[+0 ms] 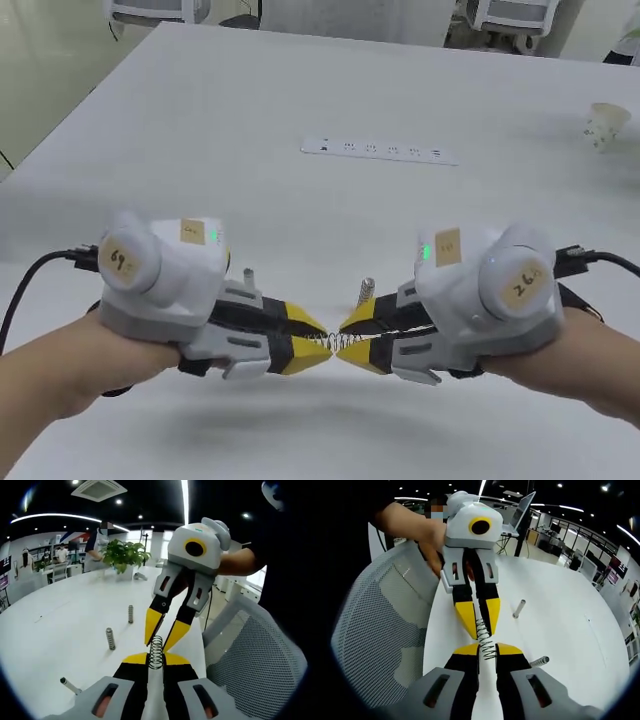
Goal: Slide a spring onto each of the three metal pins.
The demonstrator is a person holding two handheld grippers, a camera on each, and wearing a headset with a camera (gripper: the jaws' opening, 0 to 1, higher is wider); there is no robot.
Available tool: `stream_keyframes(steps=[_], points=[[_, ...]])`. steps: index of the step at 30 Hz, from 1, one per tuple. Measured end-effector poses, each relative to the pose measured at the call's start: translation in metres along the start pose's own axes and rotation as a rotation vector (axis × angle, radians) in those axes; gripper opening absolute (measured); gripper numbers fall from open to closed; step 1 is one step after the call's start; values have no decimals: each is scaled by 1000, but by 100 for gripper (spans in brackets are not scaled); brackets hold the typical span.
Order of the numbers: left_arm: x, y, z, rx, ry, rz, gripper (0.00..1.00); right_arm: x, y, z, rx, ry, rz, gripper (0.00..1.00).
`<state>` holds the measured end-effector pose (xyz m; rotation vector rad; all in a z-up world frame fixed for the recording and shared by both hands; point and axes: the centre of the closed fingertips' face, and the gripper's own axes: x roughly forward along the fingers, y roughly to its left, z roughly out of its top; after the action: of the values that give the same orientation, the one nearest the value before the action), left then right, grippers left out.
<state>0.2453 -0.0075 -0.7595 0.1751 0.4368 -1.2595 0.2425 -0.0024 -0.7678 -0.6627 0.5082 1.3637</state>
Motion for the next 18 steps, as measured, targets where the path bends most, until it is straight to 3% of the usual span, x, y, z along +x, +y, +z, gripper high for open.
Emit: stream_keyframes(steps=[4, 11, 18], points=[[0, -1, 0, 0, 4, -6, 2, 0, 1, -1, 30, -8, 2, 10], [0, -1, -1, 6, 15, -16, 2, -3, 3, -4, 17, -16, 12, 16], [-3, -4, -1, 4, 12, -33, 2, -4, 3, -9, 19, -35, 10, 16]])
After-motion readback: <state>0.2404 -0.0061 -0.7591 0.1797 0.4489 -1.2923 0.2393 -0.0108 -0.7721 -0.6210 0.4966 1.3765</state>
